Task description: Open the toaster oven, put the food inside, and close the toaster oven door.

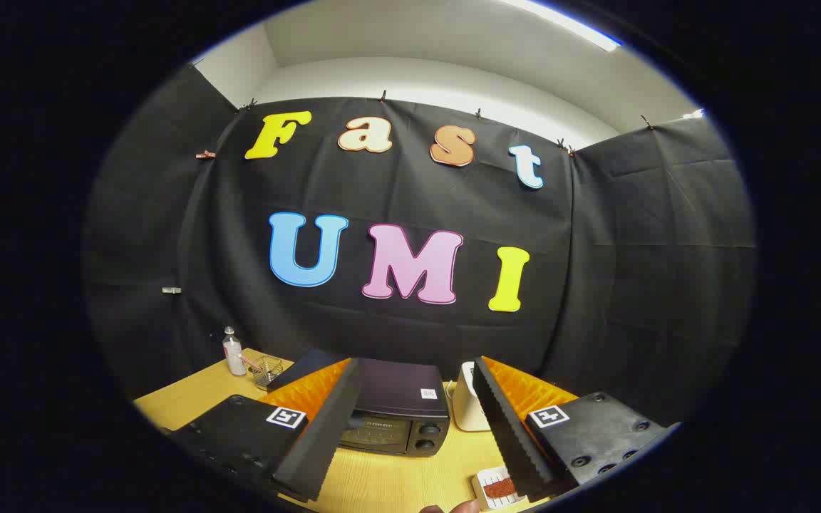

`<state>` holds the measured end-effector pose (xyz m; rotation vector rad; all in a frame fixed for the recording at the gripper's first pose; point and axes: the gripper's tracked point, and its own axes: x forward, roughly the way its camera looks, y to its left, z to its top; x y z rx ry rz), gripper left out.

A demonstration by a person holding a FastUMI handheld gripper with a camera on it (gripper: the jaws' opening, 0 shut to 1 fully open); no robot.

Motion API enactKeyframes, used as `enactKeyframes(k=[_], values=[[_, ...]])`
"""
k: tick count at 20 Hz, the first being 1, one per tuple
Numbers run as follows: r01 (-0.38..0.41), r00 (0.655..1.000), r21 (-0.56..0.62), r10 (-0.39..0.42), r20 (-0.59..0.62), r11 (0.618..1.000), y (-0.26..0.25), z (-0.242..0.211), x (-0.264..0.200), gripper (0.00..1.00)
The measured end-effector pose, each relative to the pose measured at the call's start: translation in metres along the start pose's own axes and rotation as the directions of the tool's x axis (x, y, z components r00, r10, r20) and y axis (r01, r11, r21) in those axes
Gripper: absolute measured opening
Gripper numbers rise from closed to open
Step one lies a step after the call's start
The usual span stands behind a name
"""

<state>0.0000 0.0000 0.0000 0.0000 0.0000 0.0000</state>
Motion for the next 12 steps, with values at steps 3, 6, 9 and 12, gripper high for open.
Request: enactKeyframes(k=[3, 6, 9, 12], values=[[-0.005, 1.000, -0.001, 0.005, -0.001, 1.000, 0.0031, -0.0009, 0.0011, 0.97], [-0.005, 1.000, 0.005, 0.005, -0.001, 1.000, 0.0044, -0.0007, 0.0026, 0.97], [-0.005, 1.000, -0.002, 0.005, 0.001, 1.000, 0.0045, -0.0007, 0.0037, 0.97], [-0.005, 1.000, 0.001, 0.005, 0.004, 1.000, 0.0037, 0.0012, 0.0040, 0.97]])
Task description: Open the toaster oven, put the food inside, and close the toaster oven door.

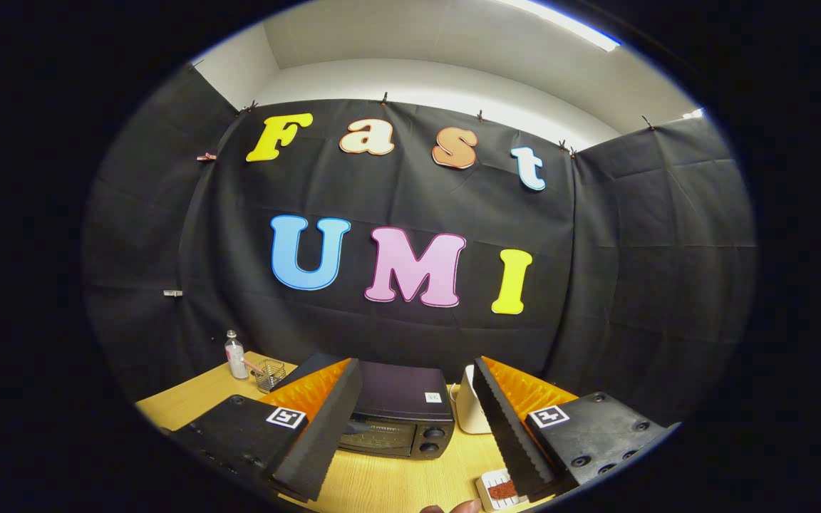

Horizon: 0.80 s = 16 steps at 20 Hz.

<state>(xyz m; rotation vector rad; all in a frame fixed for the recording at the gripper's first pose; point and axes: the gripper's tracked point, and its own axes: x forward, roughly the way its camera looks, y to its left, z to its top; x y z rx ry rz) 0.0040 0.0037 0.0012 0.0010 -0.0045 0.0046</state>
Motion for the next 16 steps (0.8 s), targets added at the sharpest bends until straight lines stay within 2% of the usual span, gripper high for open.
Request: enactKeyframes(k=[11, 16], values=[[-0.011, 1.000, 0.002, 0.011, 0.001, 1.000, 0.003, -0.002, 0.001, 0.97], [-0.026, 0.999, 0.039, 0.026, -0.019, 0.999, 0.023, -0.020, 0.021, 0.97]])
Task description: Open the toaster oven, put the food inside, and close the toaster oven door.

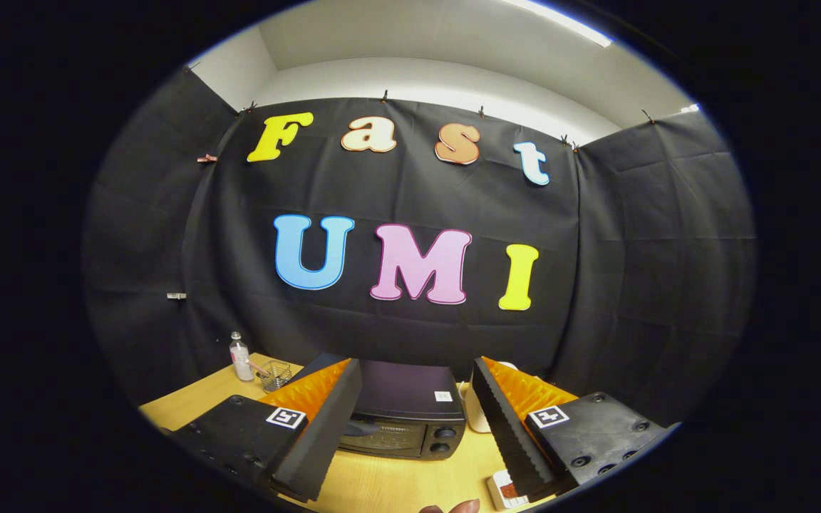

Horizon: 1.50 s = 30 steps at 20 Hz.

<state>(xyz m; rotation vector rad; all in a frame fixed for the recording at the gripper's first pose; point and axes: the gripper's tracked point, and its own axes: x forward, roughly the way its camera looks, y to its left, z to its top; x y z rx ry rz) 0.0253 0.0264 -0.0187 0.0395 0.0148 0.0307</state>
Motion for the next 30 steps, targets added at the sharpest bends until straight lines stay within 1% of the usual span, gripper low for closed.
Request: enactKeyframes(k=[6, 9, 14, 19, 22, 24, 27, 28, 30], values=[[-0.048, 0.998, 0.049, 0.050, -0.036, 0.998, 0.046, -0.038, 0.046, 0.97], [-0.051, 0.997, 0.065, 0.055, -0.062, 0.997, 0.063, -0.060, 0.068, 0.97], [-0.040, 0.991, 0.040, 0.045, -0.123, 0.998, 0.075, -0.103, 0.095, 0.97], [-0.028, 0.973, 0.062, 0.042, -0.228, 0.998, 0.090, -0.156, 0.110, 0.97], [-0.037, 0.962, 0.043, 0.047, -0.270, 0.998, 0.100, -0.177, 0.112, 0.98], [-0.030, 0.954, 0.043, 0.041, -0.298, 0.999, 0.100, -0.187, 0.115, 0.98], [0.007, 0.948, 0.075, 0.017, -0.317, 0.997, 0.094, -0.191, 0.120, 0.98], [0.021, 0.948, 0.078, 0.005, -0.319, 0.997, 0.090, -0.190, 0.121, 0.98], [0.022, 0.950, 0.070, 0.001, -0.312, 0.997, 0.090, -0.191, 0.120, 0.98]])
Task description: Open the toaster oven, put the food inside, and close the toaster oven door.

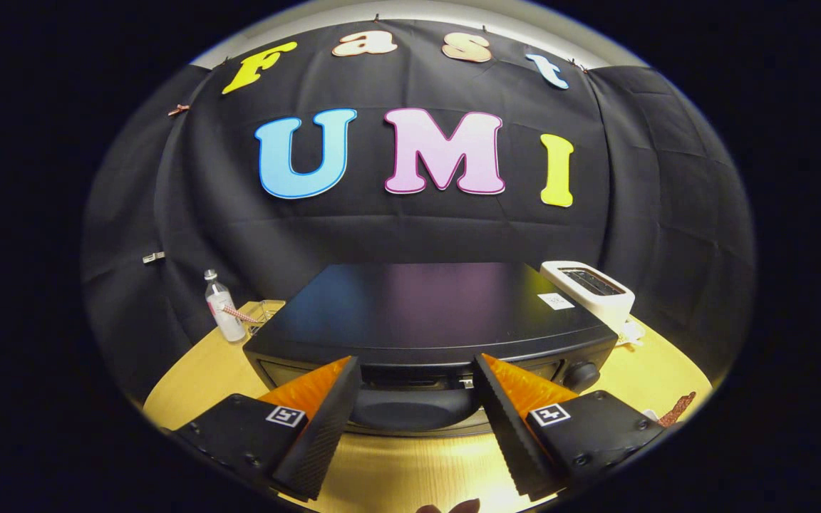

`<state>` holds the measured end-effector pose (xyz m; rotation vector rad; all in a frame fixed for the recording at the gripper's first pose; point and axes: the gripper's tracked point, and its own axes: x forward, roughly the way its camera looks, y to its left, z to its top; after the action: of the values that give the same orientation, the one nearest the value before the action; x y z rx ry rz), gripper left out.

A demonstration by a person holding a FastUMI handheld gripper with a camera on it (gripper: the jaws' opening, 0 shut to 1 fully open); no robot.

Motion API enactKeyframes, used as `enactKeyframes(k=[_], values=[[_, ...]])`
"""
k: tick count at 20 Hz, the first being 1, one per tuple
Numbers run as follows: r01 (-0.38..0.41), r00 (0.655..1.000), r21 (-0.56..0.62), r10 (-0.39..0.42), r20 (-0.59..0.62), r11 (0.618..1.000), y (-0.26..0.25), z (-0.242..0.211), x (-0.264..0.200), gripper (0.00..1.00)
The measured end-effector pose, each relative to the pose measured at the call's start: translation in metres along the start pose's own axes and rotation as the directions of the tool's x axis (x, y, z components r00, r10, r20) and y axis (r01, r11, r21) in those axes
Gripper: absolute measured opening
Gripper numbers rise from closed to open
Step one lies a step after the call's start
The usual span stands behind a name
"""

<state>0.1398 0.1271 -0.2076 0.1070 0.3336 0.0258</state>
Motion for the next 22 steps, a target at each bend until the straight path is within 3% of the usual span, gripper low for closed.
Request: enactKeyframes(k=[11, 22], values=[[0.024, 1.000, 0.024, -0.024, -0.020, 0.999, -0.005, -0.028, -0.041, 0.99], [0.004, 0.991, 0.021, -0.002, -0.137, 1.000, -0.006, -0.080, -0.082, 0.97]])
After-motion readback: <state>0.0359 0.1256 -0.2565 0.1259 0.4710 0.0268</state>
